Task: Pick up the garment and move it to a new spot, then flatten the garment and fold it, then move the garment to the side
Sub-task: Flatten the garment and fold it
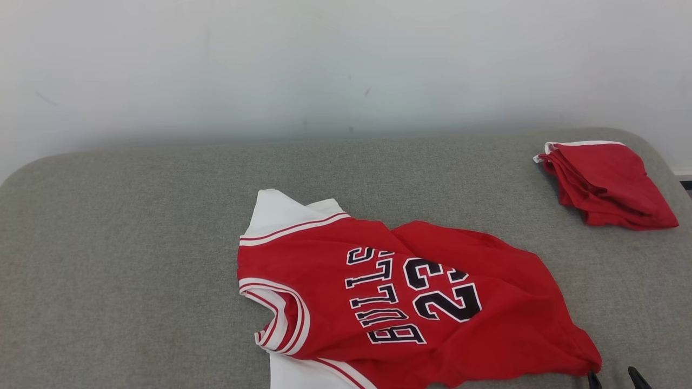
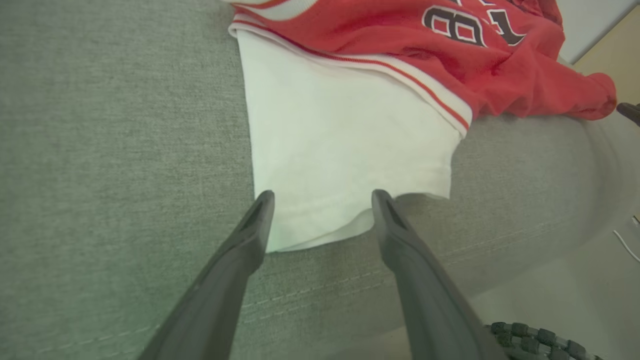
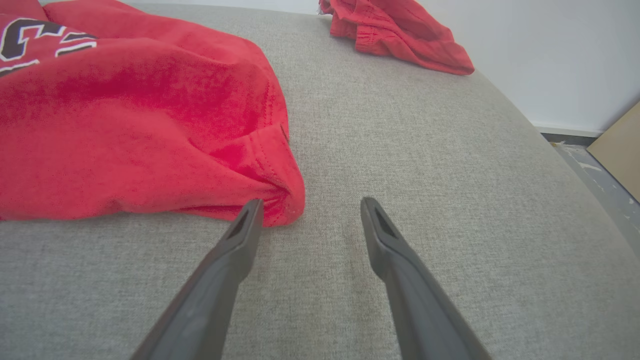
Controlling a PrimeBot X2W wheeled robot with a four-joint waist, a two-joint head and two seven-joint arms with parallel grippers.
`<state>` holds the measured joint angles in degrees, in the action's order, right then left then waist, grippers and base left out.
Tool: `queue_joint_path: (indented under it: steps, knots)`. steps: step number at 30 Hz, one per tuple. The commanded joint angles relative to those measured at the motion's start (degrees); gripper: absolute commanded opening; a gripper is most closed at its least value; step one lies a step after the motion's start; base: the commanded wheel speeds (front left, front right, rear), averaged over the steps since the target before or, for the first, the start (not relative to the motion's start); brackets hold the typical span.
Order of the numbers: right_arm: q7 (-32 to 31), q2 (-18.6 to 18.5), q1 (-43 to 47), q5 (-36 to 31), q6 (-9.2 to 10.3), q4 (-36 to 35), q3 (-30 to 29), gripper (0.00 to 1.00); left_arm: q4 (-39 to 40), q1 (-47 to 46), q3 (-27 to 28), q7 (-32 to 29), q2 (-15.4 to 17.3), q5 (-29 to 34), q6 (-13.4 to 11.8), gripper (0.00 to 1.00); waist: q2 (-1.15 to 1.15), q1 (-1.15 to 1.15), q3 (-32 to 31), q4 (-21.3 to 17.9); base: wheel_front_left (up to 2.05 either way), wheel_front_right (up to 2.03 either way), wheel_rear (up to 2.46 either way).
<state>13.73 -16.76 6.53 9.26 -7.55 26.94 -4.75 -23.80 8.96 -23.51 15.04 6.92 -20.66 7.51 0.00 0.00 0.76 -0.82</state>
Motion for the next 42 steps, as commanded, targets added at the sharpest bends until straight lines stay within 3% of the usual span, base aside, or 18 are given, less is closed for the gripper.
queue_joint_path:
  steps: [1, 10, 19, 29, 30, 31, 32, 33, 34, 39, 42]
  knots:
    - [0.42, -0.38, -0.89, 0.38, 0.16, 0.67, 0.34, 1.00, -1.03, 0.26, -0.82, 0.08, 0.39, -0.45, -0.08, 1.00, 0.00, 0.00, 0.12, 0.05, 0.00, 0.00, 0.00]
    - [0.98, -2.02, -5.51, 1.03, 0.16, 6.36, 4.07, 1.00, -3.47, -2.49, -2.52, 0.08, 1.52, -3.39, -0.07, 1.00, 0.00, 0.00, 0.76, 0.26, 0.00, 0.00, 0.00]
    - [1.49, -2.92, -8.44, 1.97, 0.16, 10.38, 6.09, 1.00, -5.02, -3.40, 0.94, 0.08, 0.65, -3.02, -0.10, 1.00, 0.00, 0.00, 1.56, 0.52, 0.00, 0.00, 0.00]
    - [1.49, -2.73, -10.78, 3.31, 0.16, 14.32, 8.91, 1.00, -10.22, -6.27, -3.39, -0.09, -0.34, -5.83, -0.06, 1.00, 0.00, 0.00, 1.67, 0.74, 0.00, 0.00, 0.00]
    - [1.41, -2.72, -11.07, 3.52, 0.16, 14.71, 9.32, 0.82, -11.04, -6.82, -4.11, -0.21, -0.54, -6.58, -0.05, 1.00, 0.00, 0.00, 1.62, 0.80, 0.00, 0.00, 0.00]
    - [1.42, -2.77, -11.45, 3.49, 0.16, 14.50, 9.93, 0.41, -11.82, -7.33, -4.89, -0.24, -0.75, -7.32, -0.04, 0.44, 0.00, 0.00, 1.56, 0.85, 0.00, 0.00, 0.00]
    - [1.43, -2.95, -11.74, 3.61, 0.16, 13.96, 10.14, 0.29, -12.43, -8.01, -5.48, -0.28, -0.84, -8.01, -0.03, 0.20, 0.00, 0.00, 1.49, 0.86, 0.00, 0.00, 0.00]
    - [1.44, -3.08, -11.78, 3.72, 0.16, 13.62, 10.29, 0.07, -12.59, -8.54, -5.82, -0.27, -0.93, -8.75, -0.03, 0.00, 0.00, 0.00, 1.44, 0.84, 0.00, 0.00, 0.00]
    - [1.44, -3.24, -11.71, 3.67, 0.16, 13.24, 10.31, 0.00, -12.69, -8.98, -5.97, -0.26, -0.93, -9.41, -0.02, 0.00, 0.00, 0.00, 1.37, 0.80, 0.00, 0.00, 0.00]
    - [1.46, -4.26, -10.38, 2.57, 0.16, 9.69, 9.90, 0.00, -11.29, -8.87, -5.10, -0.05, -0.20, -11.79, -0.06, 0.00, 0.00, 0.00, 0.79, 0.67, 0.00, 0.00, 0.00]
    - [1.45, -5.03, -8.52, 3.81, 0.16, 6.51, 9.87, 0.00, -7.17, -7.39, -0.37, 0.08, 0.63, -13.44, -0.10, 0.00, 0.00, 0.00, 0.37, 0.61, 0.00, 0.00, 0.00]
